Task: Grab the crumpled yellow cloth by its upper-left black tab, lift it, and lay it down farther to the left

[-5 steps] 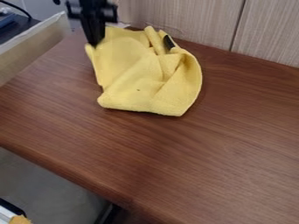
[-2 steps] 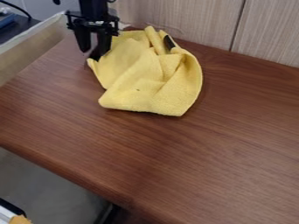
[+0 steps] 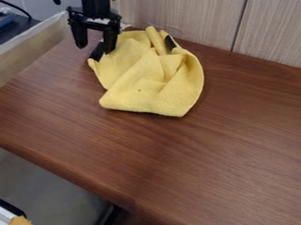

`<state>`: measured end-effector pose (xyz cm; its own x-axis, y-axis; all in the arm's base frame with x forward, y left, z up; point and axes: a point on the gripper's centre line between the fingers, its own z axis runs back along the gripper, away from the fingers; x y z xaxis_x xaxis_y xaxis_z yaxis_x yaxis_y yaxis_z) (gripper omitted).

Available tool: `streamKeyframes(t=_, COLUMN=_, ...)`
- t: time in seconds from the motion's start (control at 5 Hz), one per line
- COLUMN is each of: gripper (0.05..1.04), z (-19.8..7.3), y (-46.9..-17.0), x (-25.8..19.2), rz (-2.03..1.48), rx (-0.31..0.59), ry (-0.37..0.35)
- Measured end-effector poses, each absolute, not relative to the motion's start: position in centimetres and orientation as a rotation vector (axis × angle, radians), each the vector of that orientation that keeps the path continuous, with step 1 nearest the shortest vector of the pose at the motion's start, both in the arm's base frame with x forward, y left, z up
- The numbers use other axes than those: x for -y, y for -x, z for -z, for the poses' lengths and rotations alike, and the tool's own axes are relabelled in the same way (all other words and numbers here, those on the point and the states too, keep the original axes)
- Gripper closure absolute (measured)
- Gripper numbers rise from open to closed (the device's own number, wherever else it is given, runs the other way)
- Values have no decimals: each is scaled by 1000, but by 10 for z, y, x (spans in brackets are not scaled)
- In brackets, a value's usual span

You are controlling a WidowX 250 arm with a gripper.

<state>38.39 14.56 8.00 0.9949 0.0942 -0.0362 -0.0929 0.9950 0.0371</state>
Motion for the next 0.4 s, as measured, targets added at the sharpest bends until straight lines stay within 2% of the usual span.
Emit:
streamKeyframes(t=0.2, gripper=83, z=-108, y=-388, x=-143, rz=-62, rx=-4, ry=-56)
streamKeyframes(t=0.4, gripper=83, z=-140, y=-389, x=-136, rz=-61, rx=69, ry=-65)
